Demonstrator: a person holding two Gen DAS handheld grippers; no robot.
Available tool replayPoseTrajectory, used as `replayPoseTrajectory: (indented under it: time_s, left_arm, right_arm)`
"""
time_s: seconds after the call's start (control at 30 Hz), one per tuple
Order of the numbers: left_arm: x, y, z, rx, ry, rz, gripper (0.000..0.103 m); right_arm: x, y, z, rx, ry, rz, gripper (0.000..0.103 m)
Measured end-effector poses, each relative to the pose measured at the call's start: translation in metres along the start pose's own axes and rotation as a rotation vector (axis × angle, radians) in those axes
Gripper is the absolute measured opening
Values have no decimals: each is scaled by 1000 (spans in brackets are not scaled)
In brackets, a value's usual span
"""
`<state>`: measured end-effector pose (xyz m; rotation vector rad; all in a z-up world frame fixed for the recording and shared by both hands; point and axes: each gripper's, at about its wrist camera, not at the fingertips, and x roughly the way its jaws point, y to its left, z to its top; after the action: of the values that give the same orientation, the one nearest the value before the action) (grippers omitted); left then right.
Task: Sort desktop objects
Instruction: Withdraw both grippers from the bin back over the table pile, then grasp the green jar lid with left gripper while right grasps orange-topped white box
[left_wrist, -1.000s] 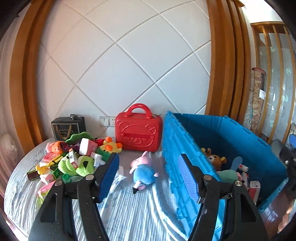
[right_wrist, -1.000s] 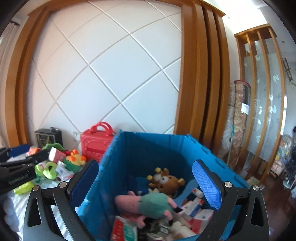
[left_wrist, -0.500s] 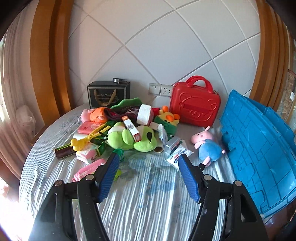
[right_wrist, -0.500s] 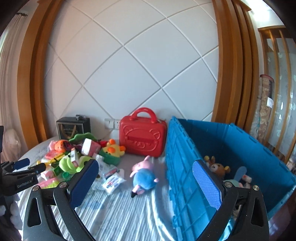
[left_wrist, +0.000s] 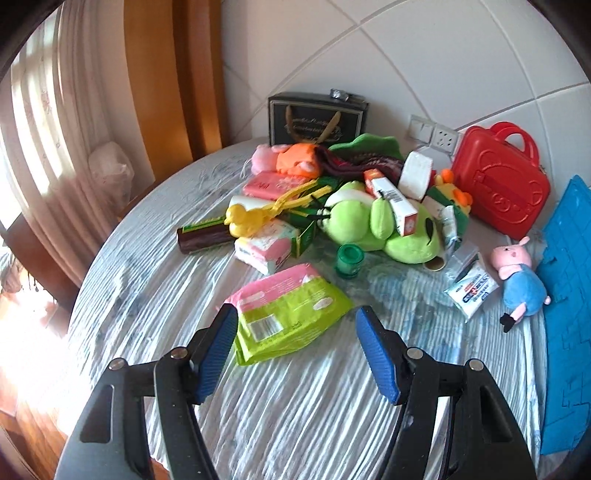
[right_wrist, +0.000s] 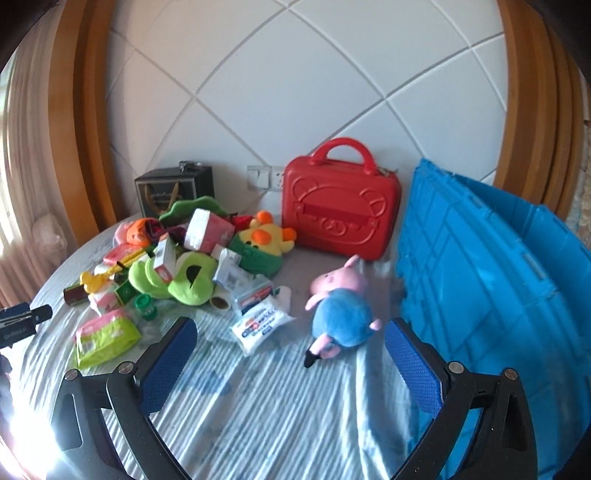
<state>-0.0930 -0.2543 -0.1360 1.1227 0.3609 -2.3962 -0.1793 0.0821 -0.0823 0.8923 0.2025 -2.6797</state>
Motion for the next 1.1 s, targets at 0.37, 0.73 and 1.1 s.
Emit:
replayPoseTrajectory:
  time_s: [0.37, 0.73, 1.1]
  left_arm:
    - [60, 4, 22, 8, 83, -16, 66]
    - [159, -55, 130, 155, 79, -104, 66]
    - [214, -62, 141, 213, 142, -154, 66]
  right_arm:
    - [97, 49, -2, -11, 162, 134, 103]
    - [196, 89, 47, 28, 266, 118, 91]
    - [254, 152, 82, -59, 309, 271, 75]
